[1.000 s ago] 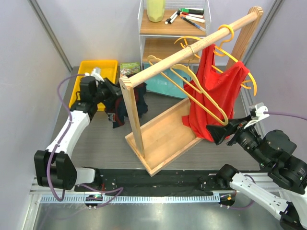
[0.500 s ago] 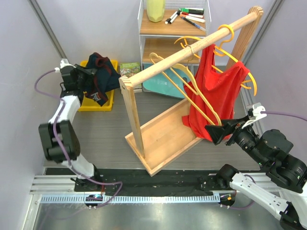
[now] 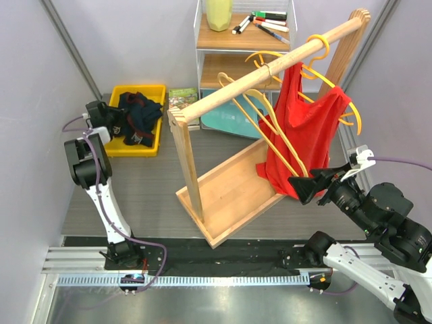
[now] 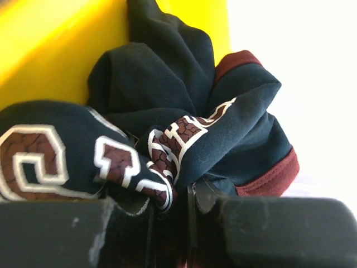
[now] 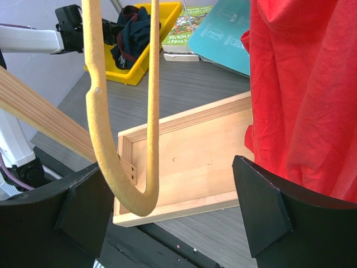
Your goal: Remove the tank top from the hanger
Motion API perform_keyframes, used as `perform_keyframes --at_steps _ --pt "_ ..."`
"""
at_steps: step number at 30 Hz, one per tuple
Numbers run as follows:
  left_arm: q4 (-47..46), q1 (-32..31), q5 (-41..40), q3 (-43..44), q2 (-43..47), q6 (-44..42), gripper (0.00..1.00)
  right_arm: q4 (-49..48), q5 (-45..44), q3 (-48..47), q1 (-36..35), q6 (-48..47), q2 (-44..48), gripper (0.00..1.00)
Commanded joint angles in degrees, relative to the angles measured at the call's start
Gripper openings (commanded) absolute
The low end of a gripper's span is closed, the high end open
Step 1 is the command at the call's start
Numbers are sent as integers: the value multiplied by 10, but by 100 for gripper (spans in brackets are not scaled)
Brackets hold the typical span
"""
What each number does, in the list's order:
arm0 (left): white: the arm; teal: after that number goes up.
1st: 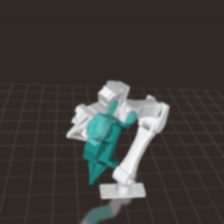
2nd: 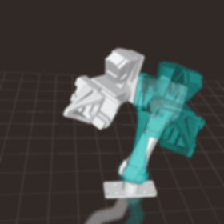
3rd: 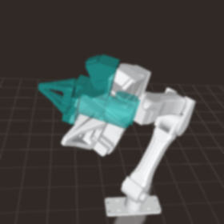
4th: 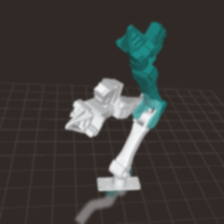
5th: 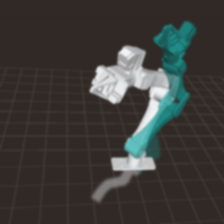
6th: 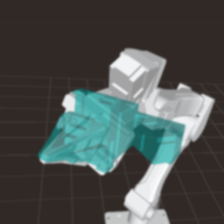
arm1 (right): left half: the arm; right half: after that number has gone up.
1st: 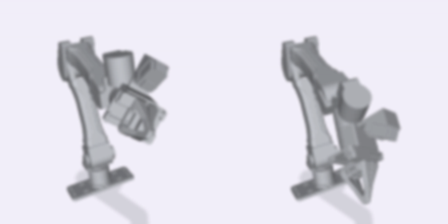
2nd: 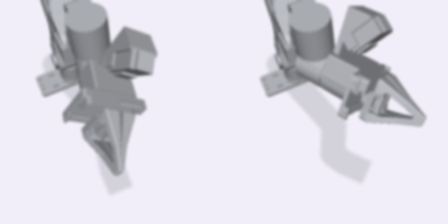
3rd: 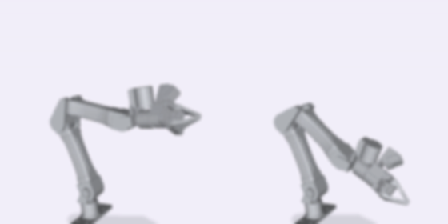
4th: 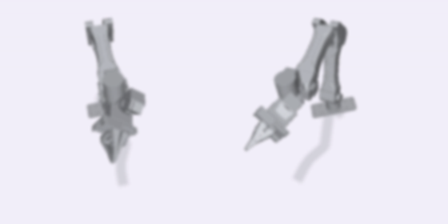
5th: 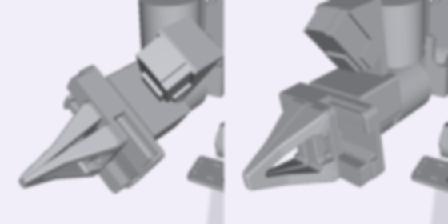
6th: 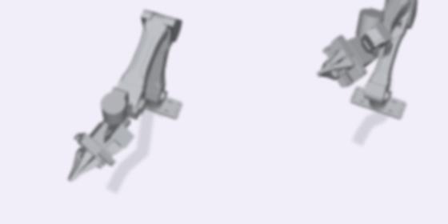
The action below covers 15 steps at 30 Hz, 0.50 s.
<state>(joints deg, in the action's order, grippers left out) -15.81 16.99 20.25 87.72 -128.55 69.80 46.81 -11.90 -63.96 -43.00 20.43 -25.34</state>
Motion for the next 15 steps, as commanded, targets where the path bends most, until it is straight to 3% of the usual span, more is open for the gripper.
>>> perform_keyframes --at_steps 1,5,15 --pt "61 10 27 70 3 -76 13 -19 1 1 -2 8 7 87" --pt "171 10 36 118 -12 -125 39 -22 6 2 -2 10 4 87" --pt "290 3 -61 53 126 -172 72 -33 38 -4 -2 22 3 87"
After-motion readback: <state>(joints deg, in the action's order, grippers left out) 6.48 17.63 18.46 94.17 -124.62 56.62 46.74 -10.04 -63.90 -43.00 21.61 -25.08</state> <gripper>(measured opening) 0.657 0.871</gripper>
